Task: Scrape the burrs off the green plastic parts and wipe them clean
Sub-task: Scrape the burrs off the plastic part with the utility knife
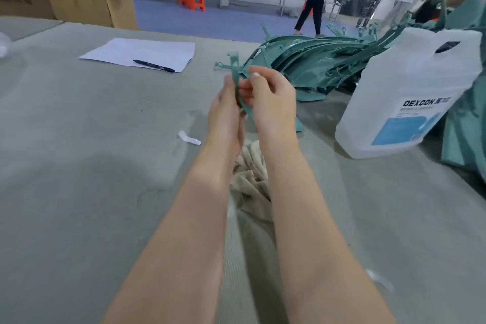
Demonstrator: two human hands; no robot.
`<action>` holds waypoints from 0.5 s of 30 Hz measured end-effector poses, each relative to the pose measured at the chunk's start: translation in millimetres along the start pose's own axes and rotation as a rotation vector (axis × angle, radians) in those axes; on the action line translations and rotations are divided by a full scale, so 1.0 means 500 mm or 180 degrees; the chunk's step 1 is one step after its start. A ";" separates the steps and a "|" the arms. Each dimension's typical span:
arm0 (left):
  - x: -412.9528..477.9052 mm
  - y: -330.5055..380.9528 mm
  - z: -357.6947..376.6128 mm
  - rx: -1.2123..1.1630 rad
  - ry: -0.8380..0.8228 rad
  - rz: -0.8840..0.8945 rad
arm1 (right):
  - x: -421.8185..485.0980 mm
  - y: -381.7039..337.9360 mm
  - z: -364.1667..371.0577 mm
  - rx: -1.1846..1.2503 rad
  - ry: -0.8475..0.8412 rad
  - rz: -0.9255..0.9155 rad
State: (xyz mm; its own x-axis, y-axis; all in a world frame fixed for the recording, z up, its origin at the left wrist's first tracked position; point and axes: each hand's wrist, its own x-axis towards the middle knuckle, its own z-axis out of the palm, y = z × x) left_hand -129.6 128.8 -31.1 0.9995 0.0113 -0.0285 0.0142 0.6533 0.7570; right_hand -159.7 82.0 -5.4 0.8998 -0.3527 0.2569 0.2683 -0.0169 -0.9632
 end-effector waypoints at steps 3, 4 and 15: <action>-0.032 0.052 0.006 -0.0395 0.0487 0.0485 | -0.035 0.022 -0.029 -0.1085 0.0351 -0.0652; -0.043 0.076 0.009 -0.0582 0.0533 0.0607 | -0.042 0.032 -0.045 -0.1517 0.0245 -0.0789; -0.167 0.204 0.008 0.0815 0.0507 0.1820 | -0.087 0.032 -0.079 -0.1269 0.0141 -0.1553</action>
State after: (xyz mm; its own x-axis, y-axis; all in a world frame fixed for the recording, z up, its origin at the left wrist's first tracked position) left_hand -211.7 191.4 51.3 0.8353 0.4291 0.3438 -0.4936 0.3098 0.8127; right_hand -208.1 60.0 -35.4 0.6886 -0.2547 0.6789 0.4878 -0.5300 -0.6937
